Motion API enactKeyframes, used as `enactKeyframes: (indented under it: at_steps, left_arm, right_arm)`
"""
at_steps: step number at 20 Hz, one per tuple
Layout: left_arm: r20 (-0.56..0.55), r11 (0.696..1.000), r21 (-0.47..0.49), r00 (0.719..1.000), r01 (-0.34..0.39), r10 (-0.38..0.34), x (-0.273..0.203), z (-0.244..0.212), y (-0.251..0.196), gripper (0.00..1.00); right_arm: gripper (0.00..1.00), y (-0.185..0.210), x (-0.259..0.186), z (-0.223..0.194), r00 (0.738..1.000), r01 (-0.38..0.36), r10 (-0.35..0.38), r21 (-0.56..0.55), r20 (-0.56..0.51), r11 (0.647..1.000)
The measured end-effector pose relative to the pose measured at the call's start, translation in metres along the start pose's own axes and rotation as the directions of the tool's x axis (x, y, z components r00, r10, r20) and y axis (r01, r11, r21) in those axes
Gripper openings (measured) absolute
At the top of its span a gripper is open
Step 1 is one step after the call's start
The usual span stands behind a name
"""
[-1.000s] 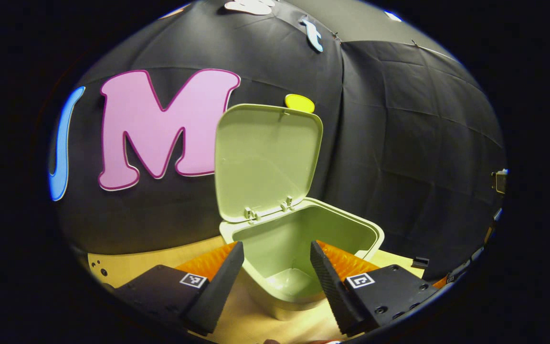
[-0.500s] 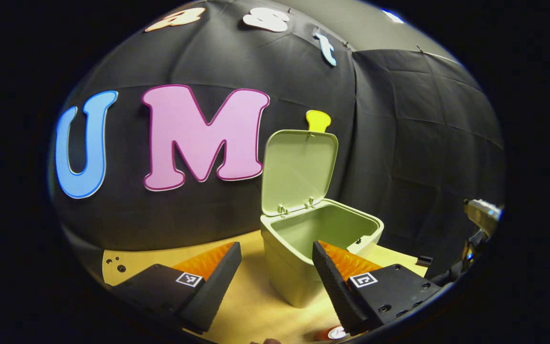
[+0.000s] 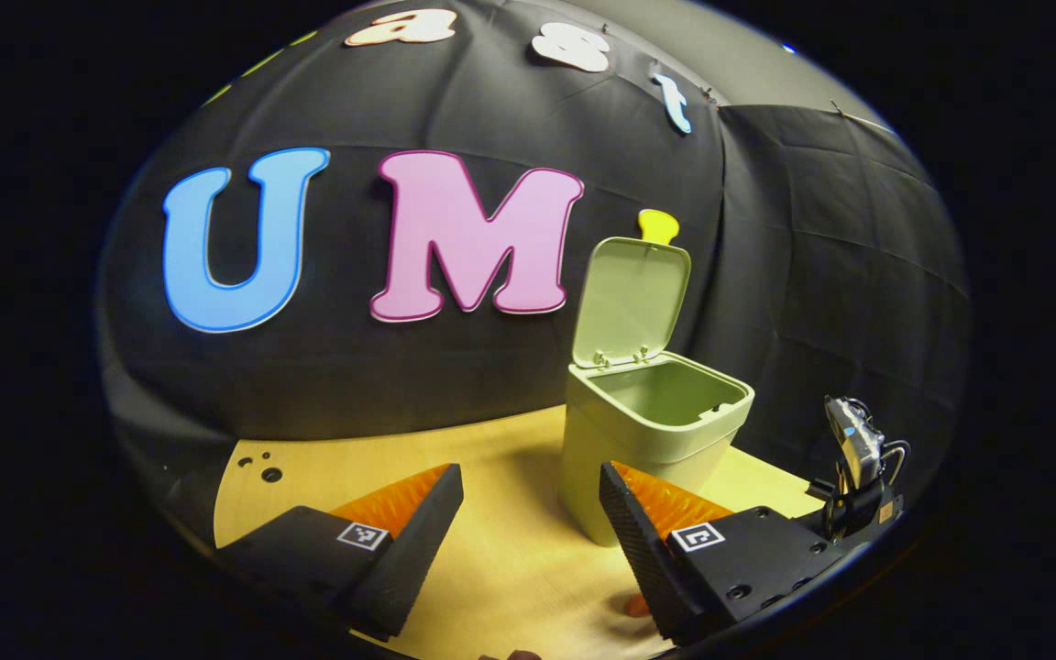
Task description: Press the lid of the desktop garbage bin to open it, pick up the crumpled paper on the desktop and throw it into the bin, then pick up the pop can on the desktop and drop it into the bin, and finally close the garbage bin lid.
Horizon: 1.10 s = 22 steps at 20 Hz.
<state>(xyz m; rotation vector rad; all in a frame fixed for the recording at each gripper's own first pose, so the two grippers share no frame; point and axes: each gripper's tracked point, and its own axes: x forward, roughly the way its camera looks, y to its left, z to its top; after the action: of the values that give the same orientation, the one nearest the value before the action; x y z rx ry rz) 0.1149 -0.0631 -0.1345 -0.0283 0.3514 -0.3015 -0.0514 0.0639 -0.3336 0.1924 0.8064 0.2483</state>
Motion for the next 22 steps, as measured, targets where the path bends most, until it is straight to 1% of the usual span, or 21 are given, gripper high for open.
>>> enactKeyframes:
  at_steps: [5,11,14,16,19,22]
  left_arm:
    - [-0.005,0.998,-0.007,0.998,-0.059,0.059,-0.023,-0.013,0.027,0.96]
    - [-0.027,0.998,-0.014,0.998,-0.062,0.061,-0.037,-0.031,0.032,0.96]
    - [-0.033,0.998,-0.021,0.997,-0.065,0.064,-0.040,-0.036,0.035,0.96]
    - [-0.036,0.997,-0.024,0.997,-0.067,0.066,-0.041,-0.037,0.038,0.96]
    - [-0.041,0.997,-0.028,0.996,-0.077,0.075,-0.042,-0.040,0.044,0.96]
    - [-0.043,0.995,-0.050,0.995,-0.087,0.085,-0.042,-0.044,0.047,0.96]
  right_arm:
    - [0.97,0.000,0.015,-0.015,0.999,0.013,-0.014,-0.026,-0.037,1.000]
    - [0.97,-0.008,0.033,-0.033,0.996,0.026,-0.029,-0.037,-0.089,0.999]
    - [0.97,-0.008,0.040,-0.034,0.994,0.032,-0.034,-0.031,-0.099,0.999]
    - [0.97,-0.011,0.044,-0.035,0.992,0.048,-0.051,-0.032,-0.111,0.998]
    - [0.84,-0.009,0.044,-0.038,0.991,0.048,-0.047,-0.002,-0.127,0.999]
    - [0.84,-0.008,0.040,-0.032,0.992,0.044,-0.044,0.002,-0.119,0.999]
